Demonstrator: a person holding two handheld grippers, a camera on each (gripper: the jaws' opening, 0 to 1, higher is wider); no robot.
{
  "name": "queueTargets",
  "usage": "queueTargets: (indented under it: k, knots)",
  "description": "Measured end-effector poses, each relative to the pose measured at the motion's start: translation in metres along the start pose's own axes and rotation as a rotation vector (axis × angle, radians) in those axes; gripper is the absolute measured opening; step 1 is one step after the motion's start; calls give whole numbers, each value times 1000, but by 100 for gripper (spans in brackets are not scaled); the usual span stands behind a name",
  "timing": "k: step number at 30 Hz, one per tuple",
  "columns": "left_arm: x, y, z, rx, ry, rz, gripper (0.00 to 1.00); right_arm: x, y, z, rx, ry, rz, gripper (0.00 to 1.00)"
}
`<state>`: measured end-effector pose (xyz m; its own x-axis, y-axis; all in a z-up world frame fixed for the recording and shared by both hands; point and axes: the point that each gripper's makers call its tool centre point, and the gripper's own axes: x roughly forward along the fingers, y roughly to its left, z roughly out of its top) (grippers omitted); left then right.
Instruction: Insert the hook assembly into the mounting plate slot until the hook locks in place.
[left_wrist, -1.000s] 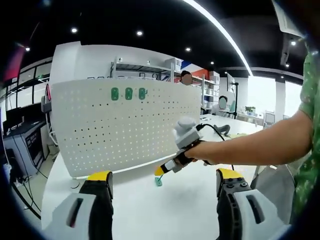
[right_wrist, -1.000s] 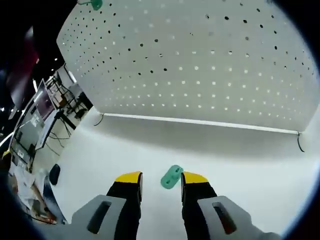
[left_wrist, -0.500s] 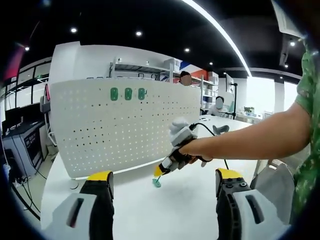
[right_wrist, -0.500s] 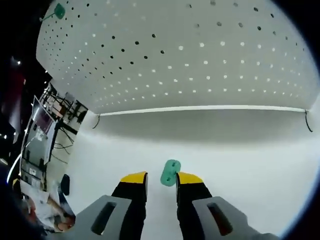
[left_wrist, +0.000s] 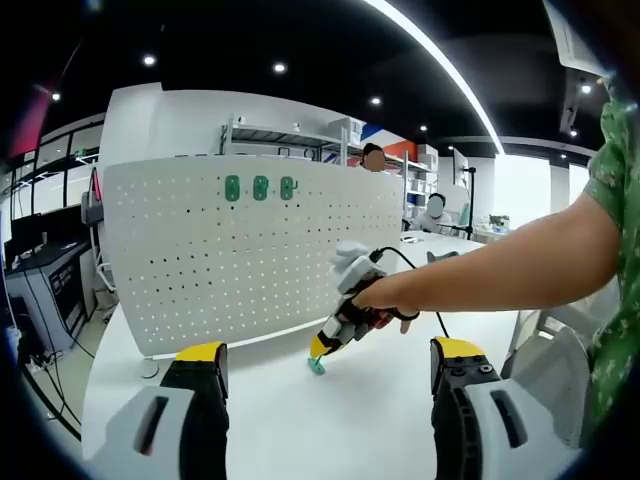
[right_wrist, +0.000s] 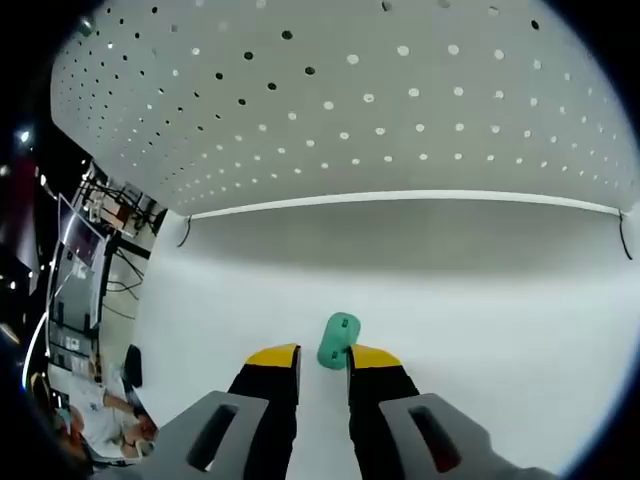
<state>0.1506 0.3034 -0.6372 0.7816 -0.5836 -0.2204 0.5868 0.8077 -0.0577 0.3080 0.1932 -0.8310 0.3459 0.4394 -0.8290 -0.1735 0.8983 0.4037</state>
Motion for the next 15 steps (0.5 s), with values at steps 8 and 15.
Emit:
queueTargets:
  k: [8, 15]
  knots:
    - [-1, 3, 0, -4, -2, 6, 85, 9, -1, -5, -54, 75, -29, 15]
    - [-1, 7, 0, -8, -1, 14, 85, 14, -5, -4, -76, 98, -49, 13]
